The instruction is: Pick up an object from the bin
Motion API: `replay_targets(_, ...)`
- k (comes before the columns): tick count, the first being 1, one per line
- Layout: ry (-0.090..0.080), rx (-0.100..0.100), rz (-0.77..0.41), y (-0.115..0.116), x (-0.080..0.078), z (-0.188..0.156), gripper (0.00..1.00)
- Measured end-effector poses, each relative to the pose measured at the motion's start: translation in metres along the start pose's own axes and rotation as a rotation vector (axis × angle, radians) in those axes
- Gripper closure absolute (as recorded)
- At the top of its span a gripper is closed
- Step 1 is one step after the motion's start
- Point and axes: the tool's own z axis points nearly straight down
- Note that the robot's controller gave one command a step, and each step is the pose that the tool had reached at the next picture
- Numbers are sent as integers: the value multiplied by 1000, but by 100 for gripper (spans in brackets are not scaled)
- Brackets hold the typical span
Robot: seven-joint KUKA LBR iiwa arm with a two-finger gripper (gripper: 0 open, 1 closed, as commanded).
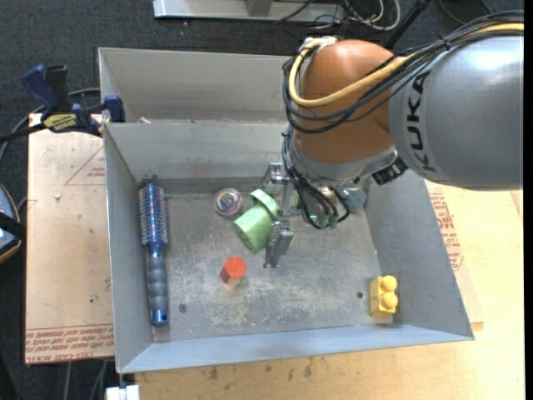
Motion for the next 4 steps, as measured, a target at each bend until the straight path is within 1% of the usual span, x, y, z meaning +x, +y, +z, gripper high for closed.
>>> replay_targets(1, -14, -1, -75, -32, -61, 145, 0)
replay_targets(2, -25, 2, -296, 1, -67, 150, 0)
replay_targets(3, -25, 2, -384, 37, -68, 151, 0)
replay_targets(4, -30, 1, -375, 37, -67, 151, 0)
